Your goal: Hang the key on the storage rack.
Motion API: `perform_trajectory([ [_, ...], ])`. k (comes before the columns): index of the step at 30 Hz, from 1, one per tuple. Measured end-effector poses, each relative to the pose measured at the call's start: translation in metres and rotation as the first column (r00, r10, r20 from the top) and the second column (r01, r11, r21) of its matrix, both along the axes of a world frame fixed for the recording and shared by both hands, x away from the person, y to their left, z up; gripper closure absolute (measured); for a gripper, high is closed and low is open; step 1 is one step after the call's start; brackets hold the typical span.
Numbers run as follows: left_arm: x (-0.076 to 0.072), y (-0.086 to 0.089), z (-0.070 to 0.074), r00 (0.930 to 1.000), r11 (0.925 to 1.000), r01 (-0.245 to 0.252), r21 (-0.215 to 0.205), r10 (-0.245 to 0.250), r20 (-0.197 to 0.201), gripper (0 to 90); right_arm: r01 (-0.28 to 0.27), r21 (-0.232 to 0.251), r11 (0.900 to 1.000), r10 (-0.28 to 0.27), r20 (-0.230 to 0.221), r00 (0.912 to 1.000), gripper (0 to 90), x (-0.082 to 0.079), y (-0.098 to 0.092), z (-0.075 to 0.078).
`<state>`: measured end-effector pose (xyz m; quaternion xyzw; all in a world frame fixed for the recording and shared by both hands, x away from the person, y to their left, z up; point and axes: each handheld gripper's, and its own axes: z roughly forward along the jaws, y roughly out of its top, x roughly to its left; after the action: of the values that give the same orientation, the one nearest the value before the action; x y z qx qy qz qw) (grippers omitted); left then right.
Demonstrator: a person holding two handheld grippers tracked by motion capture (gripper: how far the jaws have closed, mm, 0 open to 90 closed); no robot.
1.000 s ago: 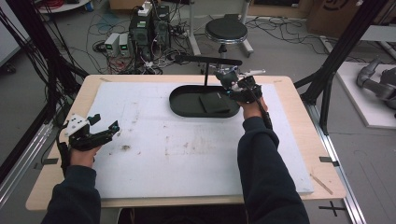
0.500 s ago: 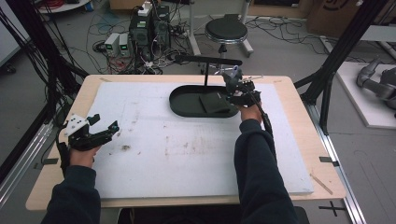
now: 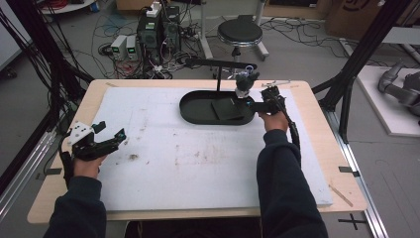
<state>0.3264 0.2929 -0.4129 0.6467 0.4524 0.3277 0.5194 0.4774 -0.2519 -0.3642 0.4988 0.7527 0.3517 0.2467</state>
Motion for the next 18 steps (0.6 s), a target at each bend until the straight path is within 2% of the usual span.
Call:
perform_trajectory([
  [4, 0.0, 0.0, 0.0, 1.0, 1.0, 0.001, 0.0, -0.001, 0.002, 21.0, -0.026, 0.022, 0.999, 0.025, 0.028, 0.9993, 28.0, -0.016, -0.023, 0.017],
  [6, 0.0, 0.0, 0.0, 1.0, 1.0, 0.002, -0.002, -0.002, 0.002, 21.0, -0.058, 0.03, 0.998, 0.055, 0.09, 0.9944, 27.2, -0.035, -0.041, 0.022],
  [7, 0.0, 0.0, 0.0, 1.0, 1.0, 0.004, -0.001, -0.004, 0.001, 21.0, -0.058, 0.03, 0.998, 0.055, 0.09, 0.9944, 27.2, -0.035, -0.041, 0.022],
  [8, 0.0, -0.001, 0.0, 1.0, 1.0, 0.007, 0.0, -0.007, 0.001, 21.0, -0.066, 0.058, 0.996, 0.059, 0.121, 0.991, 26.5, -0.048, -0.053, 0.021],
  [9, 0.0, -0.001, 0.0, 1.0, 1.0, 0.008, 0.0, -0.008, 0.001, 21.0, -0.066, 0.058, 0.996, 0.059, 0.121, 0.991, 26.5, -0.048, -0.053, 0.021],
  [12, -0.001, -0.002, 0.0, 0.9999, 0.9999, 0.012, 0.004, -0.012, 0.0, 21.0, -0.081, 0.072, 0.994, 0.069, 0.155, 0.9855, 23.7, -0.068, -0.069, 0.015],
  [14, -0.001, -0.003, 0.0, 0.9999, 0.9999, 0.011, 0.002, -0.011, 0.0, 21.0, -0.096, 0.051, 0.994, 0.085, 0.185, 0.979, 21.2, -0.089, -0.079, 0.001],
  [15, -0.001, -0.003, 0.0, 1.0, 1.0, 0.009, -0.001, -0.009, 0.002, 21.0, -0.096, 0.051, 0.994, 0.085, 0.185, 0.979, 21.2, -0.089, -0.079, 0.001],
  [17, 0.0, -0.004, 0.001, 1.0, 1.0, 0.006, -0.003, -0.006, 0.005, 21.0, -0.109, 0.056, 0.992, 0.095, 0.199, 0.9752, 21.2, -0.107, -0.088, -0.015],
  [18, 0.0, -0.004, 0.001, 1.0, 1.0, 0.006, -0.006, -0.006, 0.005, 21.0, -0.109, 0.056, 0.992, 0.095, 0.199, 0.9752, 21.2, -0.107, -0.088, -0.015],
])
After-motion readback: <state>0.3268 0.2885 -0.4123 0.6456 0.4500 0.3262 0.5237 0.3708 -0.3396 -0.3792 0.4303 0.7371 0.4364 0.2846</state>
